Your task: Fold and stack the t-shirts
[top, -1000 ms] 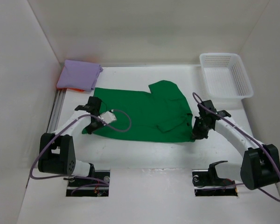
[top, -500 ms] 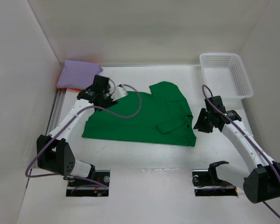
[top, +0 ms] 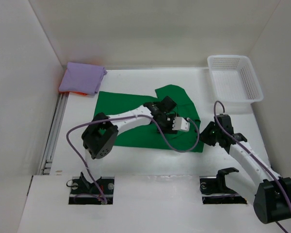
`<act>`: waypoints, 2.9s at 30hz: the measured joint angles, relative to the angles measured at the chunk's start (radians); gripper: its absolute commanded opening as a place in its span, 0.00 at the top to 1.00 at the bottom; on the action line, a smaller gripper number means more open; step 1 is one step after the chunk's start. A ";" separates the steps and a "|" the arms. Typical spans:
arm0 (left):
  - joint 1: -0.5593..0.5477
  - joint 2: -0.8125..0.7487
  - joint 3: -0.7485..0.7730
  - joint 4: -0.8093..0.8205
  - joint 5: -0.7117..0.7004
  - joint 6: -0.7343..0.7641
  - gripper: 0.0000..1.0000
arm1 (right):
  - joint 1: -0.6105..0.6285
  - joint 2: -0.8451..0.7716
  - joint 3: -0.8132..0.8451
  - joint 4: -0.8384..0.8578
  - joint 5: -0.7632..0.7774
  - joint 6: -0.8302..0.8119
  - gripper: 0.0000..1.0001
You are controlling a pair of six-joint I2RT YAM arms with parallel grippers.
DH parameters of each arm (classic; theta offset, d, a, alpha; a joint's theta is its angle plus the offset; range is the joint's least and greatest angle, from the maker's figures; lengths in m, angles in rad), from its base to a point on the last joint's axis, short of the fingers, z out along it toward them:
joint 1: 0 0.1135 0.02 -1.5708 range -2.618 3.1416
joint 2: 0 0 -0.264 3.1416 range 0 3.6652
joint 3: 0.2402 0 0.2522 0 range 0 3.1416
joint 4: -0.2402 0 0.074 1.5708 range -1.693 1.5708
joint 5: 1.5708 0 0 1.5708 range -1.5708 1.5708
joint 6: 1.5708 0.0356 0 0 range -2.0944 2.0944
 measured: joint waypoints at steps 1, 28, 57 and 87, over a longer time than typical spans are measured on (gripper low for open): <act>-0.020 0.019 0.000 -0.007 0.011 0.001 0.55 | -0.003 -0.010 -0.002 0.008 -0.003 0.000 0.70; -0.078 0.098 0.005 0.003 0.065 0.059 0.92 | 0.028 -0.137 -0.061 -0.010 0.021 0.023 0.71; 0.184 0.126 0.019 0.138 0.082 -0.443 0.45 | 0.095 0.031 -0.067 0.022 0.065 0.018 0.68; 0.768 -0.429 -0.692 -0.040 -0.459 0.143 0.43 | 0.212 0.307 0.144 -0.275 0.222 -0.045 0.54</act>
